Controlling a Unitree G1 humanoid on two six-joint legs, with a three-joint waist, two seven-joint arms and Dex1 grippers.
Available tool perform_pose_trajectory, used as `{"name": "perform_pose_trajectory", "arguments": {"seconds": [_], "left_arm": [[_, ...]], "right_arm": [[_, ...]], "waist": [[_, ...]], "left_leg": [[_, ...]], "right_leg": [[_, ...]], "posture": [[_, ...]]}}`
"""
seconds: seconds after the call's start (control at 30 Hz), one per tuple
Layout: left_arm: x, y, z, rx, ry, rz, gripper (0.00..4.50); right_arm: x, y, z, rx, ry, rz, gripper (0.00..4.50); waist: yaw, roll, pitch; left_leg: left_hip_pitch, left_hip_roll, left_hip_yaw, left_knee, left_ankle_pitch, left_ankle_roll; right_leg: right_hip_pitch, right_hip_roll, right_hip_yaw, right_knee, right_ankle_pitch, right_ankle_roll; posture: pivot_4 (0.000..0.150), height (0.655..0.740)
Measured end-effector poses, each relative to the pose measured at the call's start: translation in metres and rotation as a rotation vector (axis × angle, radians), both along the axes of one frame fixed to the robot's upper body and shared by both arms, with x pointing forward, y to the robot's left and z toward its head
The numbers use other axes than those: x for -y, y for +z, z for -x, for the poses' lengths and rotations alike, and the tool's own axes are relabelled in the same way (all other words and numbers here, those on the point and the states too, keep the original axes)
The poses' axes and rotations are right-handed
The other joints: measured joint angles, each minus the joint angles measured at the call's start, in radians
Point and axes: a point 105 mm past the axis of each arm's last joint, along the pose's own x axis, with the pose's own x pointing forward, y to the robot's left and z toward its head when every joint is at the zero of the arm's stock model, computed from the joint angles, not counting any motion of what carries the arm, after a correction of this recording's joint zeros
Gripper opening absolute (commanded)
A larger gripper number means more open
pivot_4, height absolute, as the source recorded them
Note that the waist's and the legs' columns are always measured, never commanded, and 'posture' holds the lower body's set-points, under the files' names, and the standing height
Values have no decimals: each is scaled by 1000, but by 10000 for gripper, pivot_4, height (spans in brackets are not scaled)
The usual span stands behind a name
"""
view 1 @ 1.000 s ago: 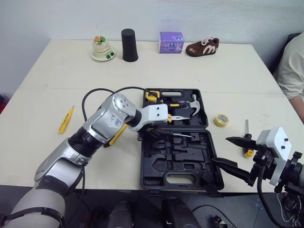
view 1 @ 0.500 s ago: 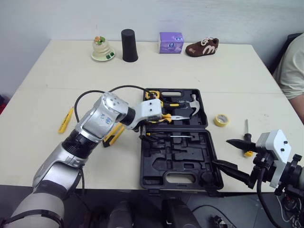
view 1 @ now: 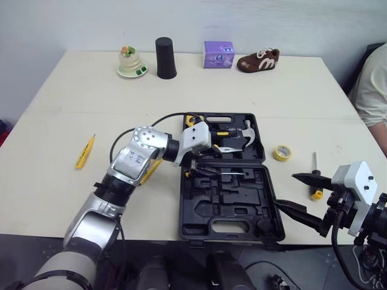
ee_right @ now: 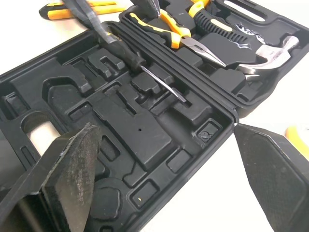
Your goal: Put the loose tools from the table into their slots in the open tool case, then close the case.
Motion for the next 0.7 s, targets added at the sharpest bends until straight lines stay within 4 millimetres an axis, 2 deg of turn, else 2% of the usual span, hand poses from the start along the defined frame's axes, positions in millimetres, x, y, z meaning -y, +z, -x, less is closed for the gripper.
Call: {"name": "perform_pose_trajectory", "arguments": {"seconds": [0.13, 0.27, 0.4, 0.7], "left_arm": [[-2, -9, 1, -47, -15, 24, 1034], [-1, -17, 0, -59, -15, 15, 418], [-1, -35, -2, -92, 8, -64, 418], [9, -49, -4, -39, 24, -190, 418]], "right_arm": [[0, 1, -1, 5, -1, 1, 45000], [1, 1, -1, 6, -2, 5, 45000], [1, 0, -2, 5, -3, 5, 45000], [3, -4, 0, -15, -8, 11, 45000]], "waist": [[2, 0, 0], [4, 0, 0], [3, 0, 0], [4, 0, -3]], "left_leg": [[0, 0, 0, 0, 0, 0], [0, 0, 0, 1, 0, 0], [0, 0, 0, 1, 0, 0], [4, -1, -1, 4, -3, 5]], "right_leg": [[0, 0, 0, 0, 0, 0], [0, 0, 0, 0, 0, 0], [0, 0, 0, 0, 0, 0], [7, -1, 0, 0, 1, 2]], "posture": [[1500, 7296], [1500, 7296], [1500, 7296], [1500, 7296]]}}
